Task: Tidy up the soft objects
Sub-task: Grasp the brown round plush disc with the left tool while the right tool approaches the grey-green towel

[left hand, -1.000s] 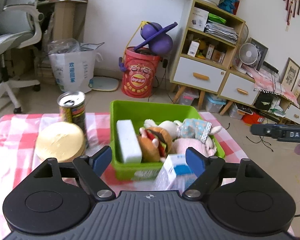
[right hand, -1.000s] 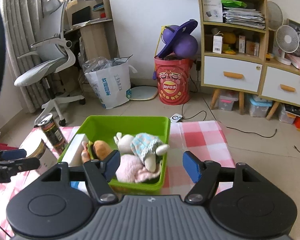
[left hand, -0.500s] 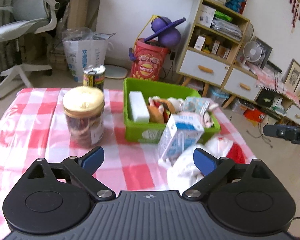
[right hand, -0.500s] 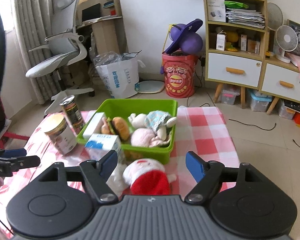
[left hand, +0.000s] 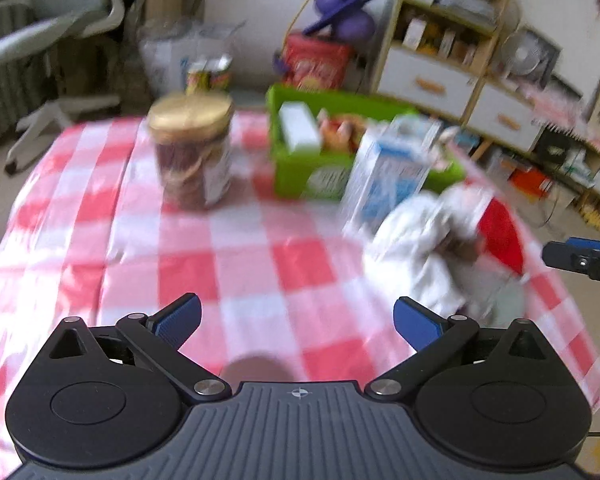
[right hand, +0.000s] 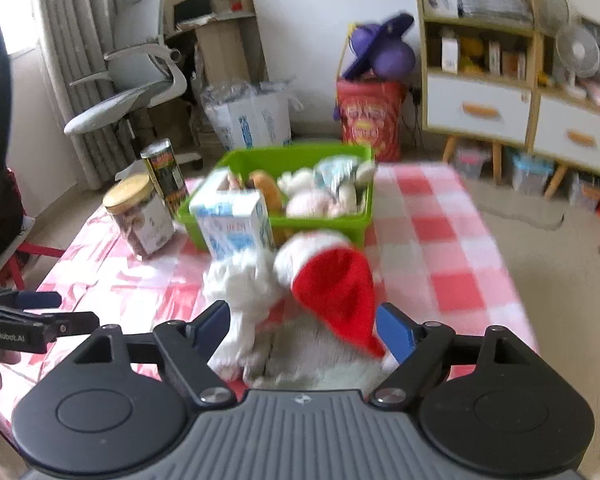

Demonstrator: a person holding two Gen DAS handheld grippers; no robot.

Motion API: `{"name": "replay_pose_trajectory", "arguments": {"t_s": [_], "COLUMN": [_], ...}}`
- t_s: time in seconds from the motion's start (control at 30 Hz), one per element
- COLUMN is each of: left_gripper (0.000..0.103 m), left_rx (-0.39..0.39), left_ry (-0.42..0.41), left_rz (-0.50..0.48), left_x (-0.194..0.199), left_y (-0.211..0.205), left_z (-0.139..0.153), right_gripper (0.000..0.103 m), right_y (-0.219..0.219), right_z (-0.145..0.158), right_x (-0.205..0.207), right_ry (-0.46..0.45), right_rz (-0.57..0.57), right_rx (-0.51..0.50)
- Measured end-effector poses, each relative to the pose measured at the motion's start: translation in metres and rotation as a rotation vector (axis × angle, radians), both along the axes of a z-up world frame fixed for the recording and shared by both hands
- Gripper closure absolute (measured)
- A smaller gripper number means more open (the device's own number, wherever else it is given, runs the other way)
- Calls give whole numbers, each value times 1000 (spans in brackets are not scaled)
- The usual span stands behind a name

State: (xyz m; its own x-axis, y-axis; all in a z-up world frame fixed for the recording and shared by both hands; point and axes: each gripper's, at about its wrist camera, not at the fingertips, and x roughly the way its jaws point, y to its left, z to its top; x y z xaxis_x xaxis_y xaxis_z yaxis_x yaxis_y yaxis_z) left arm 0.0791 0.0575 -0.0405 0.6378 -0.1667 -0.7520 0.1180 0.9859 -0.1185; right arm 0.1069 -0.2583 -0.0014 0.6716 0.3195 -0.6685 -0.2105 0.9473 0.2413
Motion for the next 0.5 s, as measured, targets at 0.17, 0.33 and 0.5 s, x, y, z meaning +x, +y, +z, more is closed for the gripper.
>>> {"name": "replay_pose_trajectory", "arguments": {"t_s": [0.17,0.33,0.5], "left_gripper": [6,6,7], "left_rx": [0,-9,-2], "left_ry": [97,163,147], "left_rz": [26,43,14], "left_x": [-5,-14,-28], "left_y": [13,20,18], "left_z": [-19,-37,-50], "right_gripper": [45,45,44], "right_y": [11,19,32], "right_z": [-15,-37,-52], "right_x": [-10,-20,-36], "right_ry": [51,93,89], "right_rz": [66,54,130], "right_rx": [-39,-92,-142]}}
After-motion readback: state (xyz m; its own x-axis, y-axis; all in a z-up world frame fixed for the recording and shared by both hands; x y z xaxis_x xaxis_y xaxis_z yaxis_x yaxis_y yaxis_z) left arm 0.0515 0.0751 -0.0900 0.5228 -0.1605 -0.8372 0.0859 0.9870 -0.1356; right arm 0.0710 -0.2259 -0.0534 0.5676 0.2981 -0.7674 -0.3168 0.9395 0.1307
